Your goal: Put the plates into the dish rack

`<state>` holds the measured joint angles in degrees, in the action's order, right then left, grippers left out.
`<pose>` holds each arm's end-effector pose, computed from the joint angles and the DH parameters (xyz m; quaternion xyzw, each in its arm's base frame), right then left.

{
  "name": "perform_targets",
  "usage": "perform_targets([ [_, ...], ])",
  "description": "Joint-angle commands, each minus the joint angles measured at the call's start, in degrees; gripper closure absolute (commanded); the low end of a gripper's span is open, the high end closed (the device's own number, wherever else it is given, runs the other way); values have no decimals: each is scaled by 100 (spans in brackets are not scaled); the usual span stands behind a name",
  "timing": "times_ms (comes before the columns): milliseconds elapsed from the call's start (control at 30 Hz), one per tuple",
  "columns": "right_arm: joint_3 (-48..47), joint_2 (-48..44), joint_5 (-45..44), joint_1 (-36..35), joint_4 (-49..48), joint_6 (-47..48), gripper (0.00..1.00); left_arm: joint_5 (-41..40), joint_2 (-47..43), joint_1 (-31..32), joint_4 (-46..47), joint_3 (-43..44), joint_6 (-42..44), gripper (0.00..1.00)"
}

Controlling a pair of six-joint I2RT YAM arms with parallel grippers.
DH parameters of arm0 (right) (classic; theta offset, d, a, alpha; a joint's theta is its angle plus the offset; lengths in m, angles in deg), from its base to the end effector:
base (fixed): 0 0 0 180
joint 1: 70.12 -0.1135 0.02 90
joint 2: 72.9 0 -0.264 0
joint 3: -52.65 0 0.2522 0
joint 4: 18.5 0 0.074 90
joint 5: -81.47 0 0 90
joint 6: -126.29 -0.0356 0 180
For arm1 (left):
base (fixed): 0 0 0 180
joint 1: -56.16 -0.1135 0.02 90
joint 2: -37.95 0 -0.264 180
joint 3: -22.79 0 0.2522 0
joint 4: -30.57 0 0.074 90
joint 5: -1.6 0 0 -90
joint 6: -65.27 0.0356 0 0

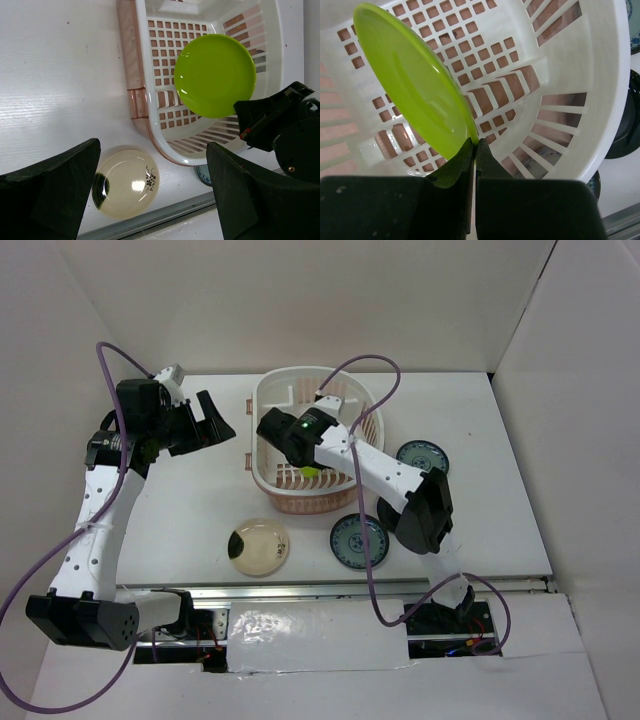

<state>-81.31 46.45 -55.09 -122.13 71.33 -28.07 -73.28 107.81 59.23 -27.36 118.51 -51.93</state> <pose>0.2780 0.3140 0.3120 0.1485 0.9002 -0.1062 0.3953 0.2470 -0.0225 0.4138 -0.1190 0.8615 -0.2365 0.4334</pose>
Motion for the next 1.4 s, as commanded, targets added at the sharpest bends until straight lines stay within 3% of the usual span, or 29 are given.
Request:
perform_targets([
  [0, 23, 79, -204, -107, 654, -209, 100, 62, -105, -26, 101, -48, 13, 1],
  [233, 128, 124, -204, -178, 654, -288, 100, 53, -140, -35, 83, -74, 48, 1],
  [800, 1437, -1300, -898, 621, 654, -314, 100, 97, -122, -43, 136, -83, 57, 1],
  [1367, 1746, -1019, -924, 499, 654, 257, 100, 27, -105, -96, 154, -83, 189, 1],
])
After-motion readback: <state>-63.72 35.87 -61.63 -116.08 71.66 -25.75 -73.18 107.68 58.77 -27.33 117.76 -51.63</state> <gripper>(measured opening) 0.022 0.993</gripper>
